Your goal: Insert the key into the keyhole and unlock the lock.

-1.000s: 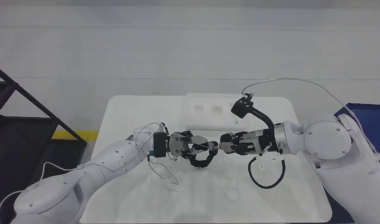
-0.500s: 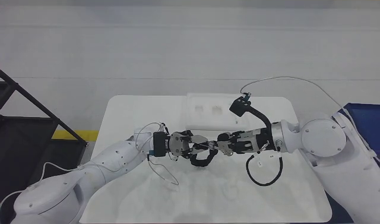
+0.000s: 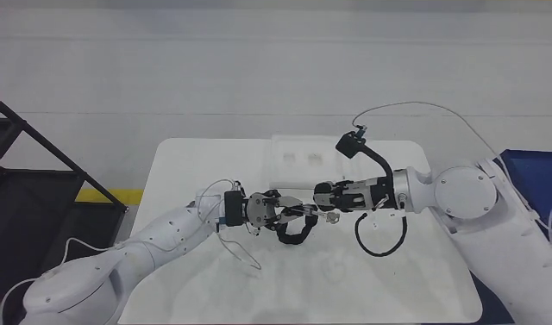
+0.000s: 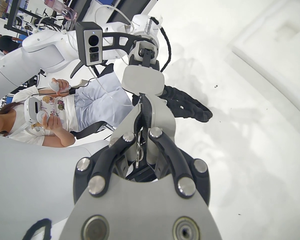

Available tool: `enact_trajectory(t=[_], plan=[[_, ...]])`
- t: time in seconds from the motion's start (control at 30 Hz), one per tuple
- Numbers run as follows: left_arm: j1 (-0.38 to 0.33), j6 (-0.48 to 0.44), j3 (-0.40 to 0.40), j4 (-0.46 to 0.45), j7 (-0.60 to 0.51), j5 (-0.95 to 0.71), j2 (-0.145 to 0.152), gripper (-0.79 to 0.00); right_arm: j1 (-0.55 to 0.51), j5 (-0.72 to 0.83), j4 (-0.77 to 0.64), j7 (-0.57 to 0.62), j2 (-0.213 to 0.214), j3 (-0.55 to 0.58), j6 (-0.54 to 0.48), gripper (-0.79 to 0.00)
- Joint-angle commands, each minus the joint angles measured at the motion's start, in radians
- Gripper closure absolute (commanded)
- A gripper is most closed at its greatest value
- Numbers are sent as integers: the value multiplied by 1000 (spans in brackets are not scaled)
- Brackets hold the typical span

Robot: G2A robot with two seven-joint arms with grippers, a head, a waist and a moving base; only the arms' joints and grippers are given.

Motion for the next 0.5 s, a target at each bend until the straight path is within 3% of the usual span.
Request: enact_trajectory(t=[0.0,0.07,0.1,0.13,0.47], plan=[[5,-7,0,4,-7,-22,-1,0,6,5,9,-11,-1,3,-10,-262],[10,-18,0,10,-18,-54,-1,0,10,11,16,-23,-1,11,-32,-514],[14,-30,0,13,-30,-80,-1,0,11,13,19,-24,0,18,-45,-757],[15,-40,0,16,-40,-102,0,0,11,12,21,-22,1,25,-60,-785],[17,-128,-15,-6,-128,-265,34,0,-49,35,7,8,25,144,-251,-785]])
